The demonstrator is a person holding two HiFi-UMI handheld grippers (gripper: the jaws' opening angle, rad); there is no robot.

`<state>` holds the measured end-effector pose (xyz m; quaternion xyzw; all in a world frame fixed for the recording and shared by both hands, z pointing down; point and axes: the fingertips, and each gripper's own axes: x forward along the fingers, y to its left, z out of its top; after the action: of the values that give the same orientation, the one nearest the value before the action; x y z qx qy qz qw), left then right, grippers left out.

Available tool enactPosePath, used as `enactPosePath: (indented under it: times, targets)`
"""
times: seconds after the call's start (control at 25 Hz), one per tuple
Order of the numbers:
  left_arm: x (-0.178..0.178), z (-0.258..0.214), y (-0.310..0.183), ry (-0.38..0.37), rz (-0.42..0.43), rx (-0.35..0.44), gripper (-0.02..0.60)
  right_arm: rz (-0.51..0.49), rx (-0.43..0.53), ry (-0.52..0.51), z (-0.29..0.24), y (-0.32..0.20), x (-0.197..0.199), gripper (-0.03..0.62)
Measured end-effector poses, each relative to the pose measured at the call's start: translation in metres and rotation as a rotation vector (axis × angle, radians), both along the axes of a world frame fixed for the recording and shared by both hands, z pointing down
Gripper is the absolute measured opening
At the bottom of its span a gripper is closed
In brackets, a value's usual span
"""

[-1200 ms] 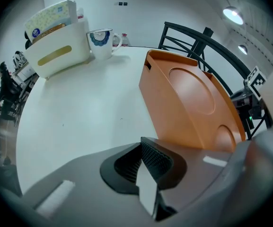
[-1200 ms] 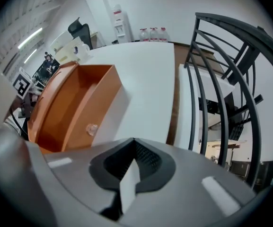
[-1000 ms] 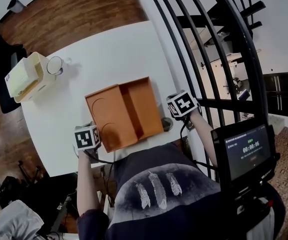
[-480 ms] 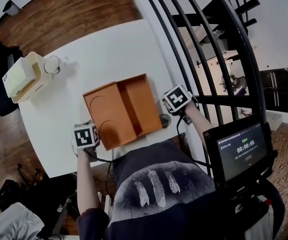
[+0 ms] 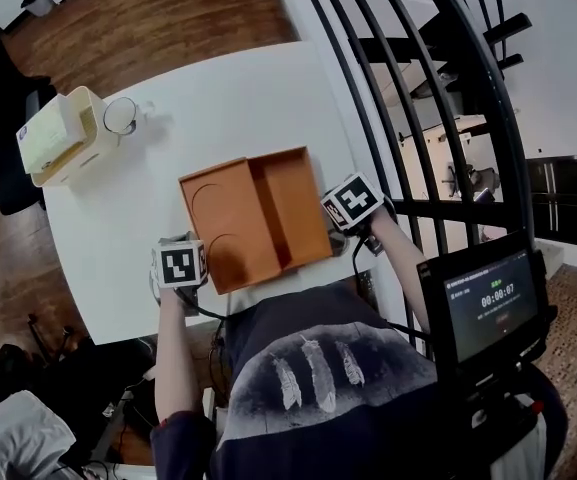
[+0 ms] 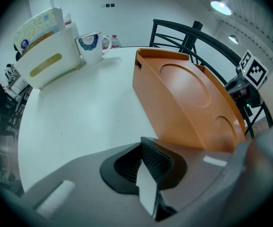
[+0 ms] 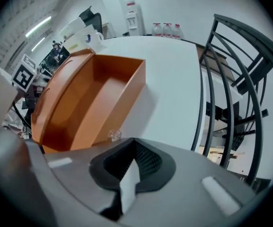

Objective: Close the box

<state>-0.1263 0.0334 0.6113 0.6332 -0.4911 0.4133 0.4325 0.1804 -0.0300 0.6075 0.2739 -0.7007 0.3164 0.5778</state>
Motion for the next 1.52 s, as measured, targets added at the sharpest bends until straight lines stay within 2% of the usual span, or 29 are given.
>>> enactPosePath:
  times: [0.48, 0.72, 1.52]
  targets:
    - [0.003, 0.000, 0.002, -0.001, 0.022, -0.012, 0.015, 0.013, 0.055, -0.012, -0.008, -0.012, -0.004, 0.005]
    - [0.006, 0.003, 0.005, 0.002, 0.034, -0.017, 0.015, -0.018, 0.083, -0.006, -0.013, -0.020, -0.011, 0.005]
    - [0.007, 0.002, 0.007, 0.002, 0.037, -0.016, 0.015, -0.050, 0.093, -0.046, -0.016, -0.021, -0.030, 0.005]
